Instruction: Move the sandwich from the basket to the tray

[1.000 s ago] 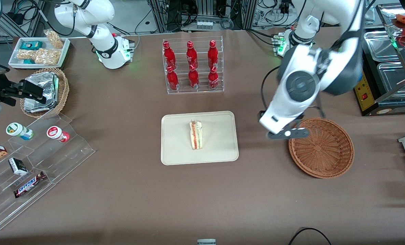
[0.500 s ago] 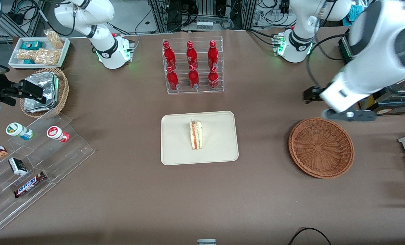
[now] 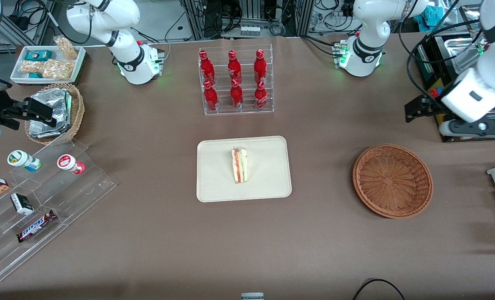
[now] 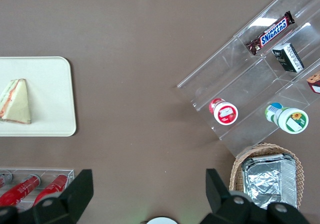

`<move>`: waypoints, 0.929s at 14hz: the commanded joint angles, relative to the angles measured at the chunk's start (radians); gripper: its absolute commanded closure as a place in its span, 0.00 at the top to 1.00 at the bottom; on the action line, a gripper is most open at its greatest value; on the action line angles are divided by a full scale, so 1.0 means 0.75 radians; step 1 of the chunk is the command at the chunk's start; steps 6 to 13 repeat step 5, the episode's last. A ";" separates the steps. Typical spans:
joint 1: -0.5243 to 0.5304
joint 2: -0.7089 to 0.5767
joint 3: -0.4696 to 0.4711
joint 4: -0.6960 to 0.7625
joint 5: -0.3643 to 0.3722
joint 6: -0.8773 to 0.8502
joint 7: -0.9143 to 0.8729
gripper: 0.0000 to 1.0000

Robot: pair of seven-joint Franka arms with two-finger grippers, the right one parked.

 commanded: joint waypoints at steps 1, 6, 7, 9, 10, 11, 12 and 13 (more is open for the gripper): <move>0.036 -0.015 0.004 0.019 0.019 0.071 0.016 1.00; 0.034 -0.023 0.057 0.017 0.017 0.069 0.012 1.00; 0.034 -0.023 0.057 0.017 0.017 0.069 0.012 1.00; 0.034 -0.023 0.057 0.017 0.017 0.069 0.012 1.00; 0.034 -0.023 0.057 0.017 0.017 0.069 0.012 1.00; 0.034 -0.023 0.057 0.017 0.017 0.069 0.012 1.00; 0.034 -0.023 0.057 0.017 0.017 0.069 0.012 1.00; 0.034 -0.023 0.057 0.017 0.017 0.069 0.012 1.00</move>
